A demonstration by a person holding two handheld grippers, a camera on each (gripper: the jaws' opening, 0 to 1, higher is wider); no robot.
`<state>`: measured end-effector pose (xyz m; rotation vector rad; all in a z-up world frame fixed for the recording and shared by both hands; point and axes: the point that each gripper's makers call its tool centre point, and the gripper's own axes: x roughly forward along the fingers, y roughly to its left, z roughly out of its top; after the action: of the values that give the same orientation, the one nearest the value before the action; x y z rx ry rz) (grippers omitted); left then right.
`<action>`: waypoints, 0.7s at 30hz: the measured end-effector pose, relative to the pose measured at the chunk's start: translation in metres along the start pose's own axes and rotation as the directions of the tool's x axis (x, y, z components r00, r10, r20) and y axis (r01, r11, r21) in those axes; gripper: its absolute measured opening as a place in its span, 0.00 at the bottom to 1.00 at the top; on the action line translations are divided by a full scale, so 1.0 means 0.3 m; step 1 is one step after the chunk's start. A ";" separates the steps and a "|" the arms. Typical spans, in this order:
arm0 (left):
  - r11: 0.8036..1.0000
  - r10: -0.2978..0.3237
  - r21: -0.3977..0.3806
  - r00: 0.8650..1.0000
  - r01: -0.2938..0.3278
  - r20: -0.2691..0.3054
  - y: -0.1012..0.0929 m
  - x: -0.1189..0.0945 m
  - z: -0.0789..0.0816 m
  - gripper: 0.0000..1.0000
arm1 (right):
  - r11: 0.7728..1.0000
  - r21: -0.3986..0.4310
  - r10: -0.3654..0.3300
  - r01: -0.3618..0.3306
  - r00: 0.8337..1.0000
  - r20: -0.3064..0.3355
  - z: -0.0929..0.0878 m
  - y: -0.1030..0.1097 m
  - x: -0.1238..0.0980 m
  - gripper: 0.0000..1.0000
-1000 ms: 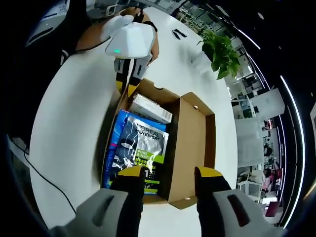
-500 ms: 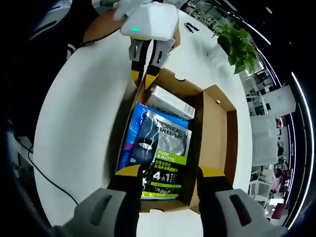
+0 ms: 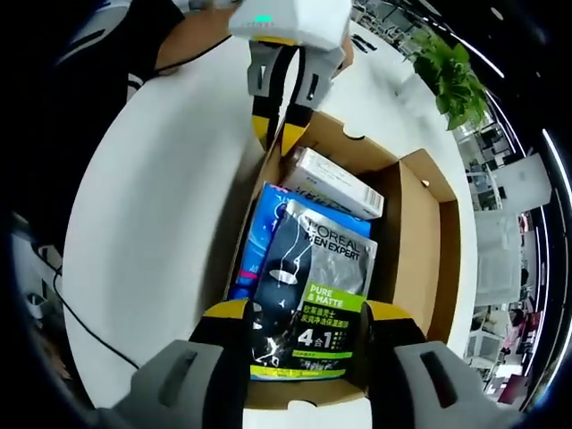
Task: Operate the shoe box by opening the lid, removing the specified soft item, and placing it in the target area until the item is outside and the box remains undamaged.
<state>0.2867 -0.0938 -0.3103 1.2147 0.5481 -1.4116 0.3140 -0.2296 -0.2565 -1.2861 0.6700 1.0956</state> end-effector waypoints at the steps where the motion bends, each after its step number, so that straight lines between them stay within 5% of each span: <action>1: 1.000 0.000 0.002 1.000 0.000 0.002 -0.002 0.000 0.000 0.09 | 1.000 0.002 0.005 -0.005 1.000 0.000 0.004 0.003 0.006 0.50; 21: 1.000 -0.006 0.000 1.000 0.006 0.014 -0.010 -0.001 0.002 0.09 | 0.999 0.032 0.027 -0.027 1.000 -0.016 0.015 0.014 0.083 0.48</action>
<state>0.2838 -0.0935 -0.3109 1.2038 0.5423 -1.4236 0.3186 -0.2191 -0.2793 -1.2632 0.7161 1.0935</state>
